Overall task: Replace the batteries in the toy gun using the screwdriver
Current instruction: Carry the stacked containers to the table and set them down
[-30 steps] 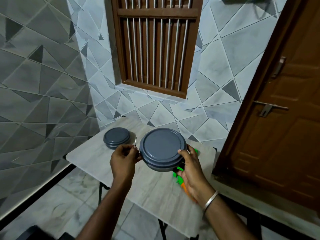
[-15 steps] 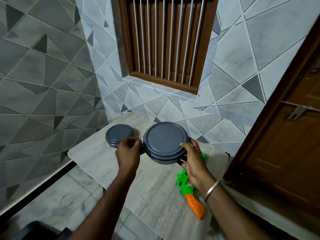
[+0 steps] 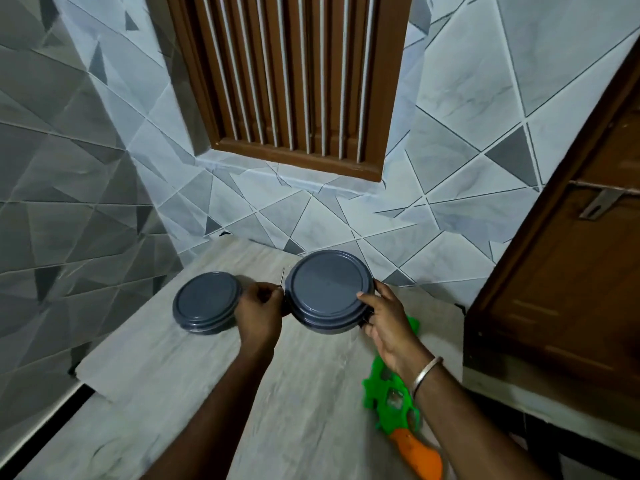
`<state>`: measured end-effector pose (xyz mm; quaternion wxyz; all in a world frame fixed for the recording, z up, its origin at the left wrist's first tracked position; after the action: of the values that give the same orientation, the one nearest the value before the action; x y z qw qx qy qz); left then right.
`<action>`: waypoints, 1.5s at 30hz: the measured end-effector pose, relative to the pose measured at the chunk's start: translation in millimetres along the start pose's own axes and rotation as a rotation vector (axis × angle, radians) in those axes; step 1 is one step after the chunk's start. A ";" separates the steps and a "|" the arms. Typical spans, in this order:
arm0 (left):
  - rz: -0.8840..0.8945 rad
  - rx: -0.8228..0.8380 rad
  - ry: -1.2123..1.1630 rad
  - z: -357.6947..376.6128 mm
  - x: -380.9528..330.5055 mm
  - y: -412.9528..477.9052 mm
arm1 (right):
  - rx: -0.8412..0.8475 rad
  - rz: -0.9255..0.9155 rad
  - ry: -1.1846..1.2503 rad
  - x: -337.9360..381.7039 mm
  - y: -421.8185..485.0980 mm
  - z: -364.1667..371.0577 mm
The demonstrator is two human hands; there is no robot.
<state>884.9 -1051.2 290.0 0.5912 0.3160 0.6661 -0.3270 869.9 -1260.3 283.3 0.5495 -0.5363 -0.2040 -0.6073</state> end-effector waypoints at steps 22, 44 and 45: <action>-0.191 0.253 0.284 111.9 173.5 202.5 | -0.384 -0.056 -0.299 -151.8 190.4 44.2; -0.083 0.186 0.397 111.6 203.6 203.1 | -0.448 -0.042 -0.253 -177.3 194.2 26.8; -0.061 0.176 0.431 109.7 202.8 204.3 | -0.457 -0.027 -0.234 -177.0 192.8 27.5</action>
<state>1093.1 -1013.2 66.1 0.3952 0.4084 0.7553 -0.3264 1020.8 -1218.2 71.9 0.3784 -0.7105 -0.1309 -0.5787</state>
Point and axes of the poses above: each hand's wrist, its own y-axis towards the middle knuckle, its own z-axis out of the palm, x = y × z, the point moved 3 cm from there along y, towards the middle knuckle, and after that the axes turned 11 degrees about -x, right-handed, at the moved point
